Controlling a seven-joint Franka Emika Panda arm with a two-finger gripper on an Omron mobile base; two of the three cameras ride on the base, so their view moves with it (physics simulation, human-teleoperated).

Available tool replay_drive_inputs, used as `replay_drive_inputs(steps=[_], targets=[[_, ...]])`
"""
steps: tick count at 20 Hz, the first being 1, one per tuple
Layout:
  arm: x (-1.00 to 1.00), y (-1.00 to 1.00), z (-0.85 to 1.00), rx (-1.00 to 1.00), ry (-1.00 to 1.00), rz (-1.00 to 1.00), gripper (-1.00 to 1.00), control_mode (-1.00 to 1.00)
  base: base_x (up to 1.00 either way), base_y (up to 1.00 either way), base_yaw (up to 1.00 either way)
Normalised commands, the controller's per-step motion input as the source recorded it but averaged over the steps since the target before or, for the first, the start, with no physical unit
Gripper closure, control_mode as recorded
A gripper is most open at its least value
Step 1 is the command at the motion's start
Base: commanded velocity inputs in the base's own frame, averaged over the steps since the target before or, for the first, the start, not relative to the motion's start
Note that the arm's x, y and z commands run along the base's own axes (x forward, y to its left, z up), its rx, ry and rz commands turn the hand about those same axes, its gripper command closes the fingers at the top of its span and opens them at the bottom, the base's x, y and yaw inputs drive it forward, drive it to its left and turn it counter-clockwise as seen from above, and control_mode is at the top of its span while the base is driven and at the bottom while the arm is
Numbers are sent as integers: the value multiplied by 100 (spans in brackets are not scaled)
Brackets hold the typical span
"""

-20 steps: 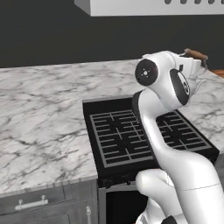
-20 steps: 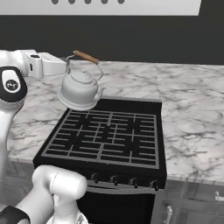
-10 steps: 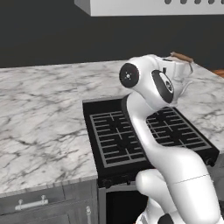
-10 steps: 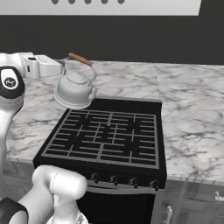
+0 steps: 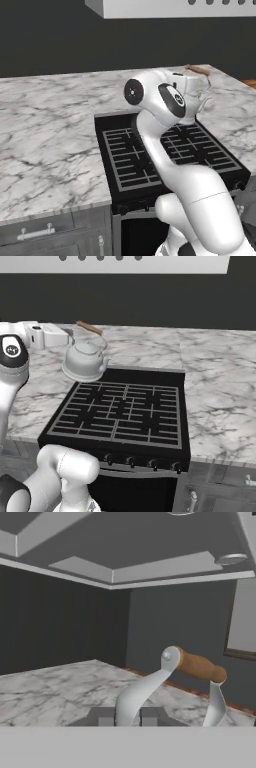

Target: Pick the kettle from the cabinet and place it on a stove burner. Then pick the pot from the counter and place it on another stove burner. Finally, turn both burners on.

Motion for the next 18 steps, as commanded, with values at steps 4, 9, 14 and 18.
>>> replay_drive_inputs(steps=[4, 9, 14, 18], targets=[[8, 0, -22, -6, 0, 0, 100, -100, 0, 0, 0], [12, 0, -27, -4, 0, 0, 100, -100, 0, 0, 0], [13, 2, -25, -4, 0, 0, 100, -100, 0, 0, 0], [13, 10, -20, -4, 0, 0, 100, -100, 0, 0, 0]])
